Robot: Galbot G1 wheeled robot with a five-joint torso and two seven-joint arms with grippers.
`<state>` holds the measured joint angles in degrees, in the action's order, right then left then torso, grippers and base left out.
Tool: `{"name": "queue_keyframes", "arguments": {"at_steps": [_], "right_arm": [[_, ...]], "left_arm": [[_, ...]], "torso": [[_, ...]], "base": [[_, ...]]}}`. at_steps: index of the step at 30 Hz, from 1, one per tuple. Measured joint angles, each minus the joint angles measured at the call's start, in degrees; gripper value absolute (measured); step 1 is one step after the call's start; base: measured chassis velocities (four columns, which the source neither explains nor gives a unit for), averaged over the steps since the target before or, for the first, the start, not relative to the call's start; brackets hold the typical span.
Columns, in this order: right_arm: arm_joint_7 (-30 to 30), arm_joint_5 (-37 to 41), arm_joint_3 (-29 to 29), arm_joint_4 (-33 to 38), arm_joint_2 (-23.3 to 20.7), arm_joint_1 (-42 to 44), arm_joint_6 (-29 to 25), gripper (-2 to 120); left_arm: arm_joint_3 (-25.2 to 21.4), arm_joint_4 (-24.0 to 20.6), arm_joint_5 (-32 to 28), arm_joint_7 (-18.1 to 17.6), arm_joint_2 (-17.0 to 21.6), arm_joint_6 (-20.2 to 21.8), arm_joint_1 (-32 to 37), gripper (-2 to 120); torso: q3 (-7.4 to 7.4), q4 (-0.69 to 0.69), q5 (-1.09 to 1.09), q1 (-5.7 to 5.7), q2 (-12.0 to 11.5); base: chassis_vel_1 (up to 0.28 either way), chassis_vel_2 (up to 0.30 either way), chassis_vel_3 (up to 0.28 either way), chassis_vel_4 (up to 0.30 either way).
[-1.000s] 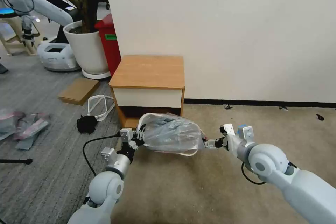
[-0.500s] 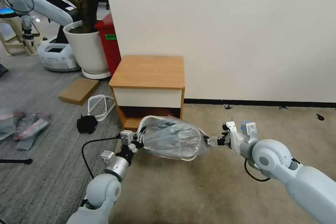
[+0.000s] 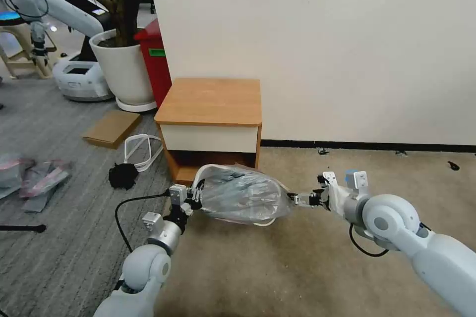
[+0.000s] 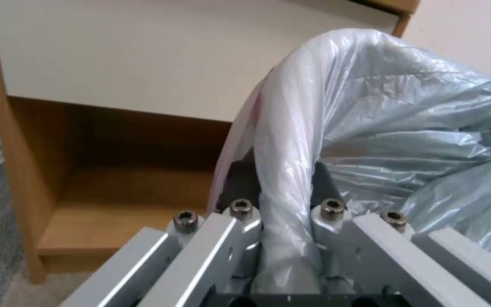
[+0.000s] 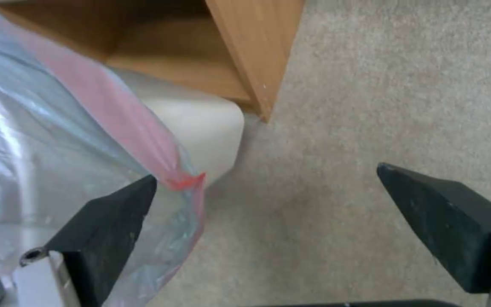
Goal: Pick up the garbage bag from the table and place it over the trash can.
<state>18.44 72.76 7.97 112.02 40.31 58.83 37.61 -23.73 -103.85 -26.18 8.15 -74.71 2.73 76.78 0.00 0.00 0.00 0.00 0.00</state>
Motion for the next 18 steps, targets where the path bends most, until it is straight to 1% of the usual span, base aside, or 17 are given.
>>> {"name": "queue_keyframes", "arguments": {"at_steps": [2,3,6,7,11,12,15,16,17,18], "right_arm": [[0.1,1.4,2.6,0.8,1.0,1.2,0.0,99],[0.1,1.4,2.6,0.8,1.0,1.2,0.0,99],[1.6,4.1,8.7,3.0,5.1,4.1,0.1,99],[1.6,4.1,8.7,3.0,5.1,4.1,0.1,99],[3.8,8.6,15.4,6.2,11.0,8.7,0.0,99],[3.8,8.6,15.4,6.2,11.0,8.7,0.0,99],[4.9,10.7,18.4,9.7,14.7,12.9,0.0,99],[5.1,11.0,18.8,10.7,15.6,14.0,0.0,98],[5.1,11.0,18.8,10.7,15.6,14.0,0.0,98],[5.5,11.2,19.1,11.9,16.9,15.2,0.0,98]], "left_arm": [[-0.5,0.3,-0.4,-0.1,-0.2,0.0,-0.1,5],[-0.5,0.3,-0.4,-0.1,-0.2,0.0,-0.1,5],[-1.1,0.5,-1.8,-1.1,-0.6,0.0,-0.5,5],[-1.1,0.5,-1.8,-1.1,-0.6,0.0,-0.5,5],[-1.7,0.5,-3.5,-2.4,-1.1,0.1,-0.9,5],[-1.7,0.5,-3.5,-2.4,-1.1,0.1,-0.9,5],[-2.2,0.5,-4.1,-3.4,-1.5,0.2,-1.2,5],[-2.3,0.5,-4.1,-3.6,-1.7,0.2,-1.2,5],[-2.3,0.5,-4.1,-3.6,-1.7,0.2,-1.2,5],[-2.4,0.5,-4.1,-3.8,-2.0,0.2,-1.4,5]], "torso": [[0.00,0.00,0.00,0.00,0.0],[0.00,0.00,0.00,0.00,0.0],[0.00,0.00,-0.01,0.00,0.0],[0.00,0.00,-0.01,0.00,0.0],[0.00,-0.01,0.01,0.00,0.0],[0.00,-0.01,0.01,0.00,0.0],[0.00,-0.01,0.00,0.00,0.0],[0.00,0.00,0.00,0.00,0.0],[0.00,0.00,0.00,0.00,0.0],[0.00,-0.01,-0.01,0.00,0.0]], "base": [[0.000,0.000,0.000,0.000],[0.000,0.000,0.000,0.000],[0.000,0.000,0.000,0.000],[0.000,0.000,0.000,0.000],[0.000,0.000,0.000,0.000],[0.000,0.000,0.000,0.000],[0.000,0.000,0.000,0.000],[0.000,0.000,0.000,0.000],[0.000,0.000,0.000,0.000],[0.000,0.000,0.000,0.000]]}}
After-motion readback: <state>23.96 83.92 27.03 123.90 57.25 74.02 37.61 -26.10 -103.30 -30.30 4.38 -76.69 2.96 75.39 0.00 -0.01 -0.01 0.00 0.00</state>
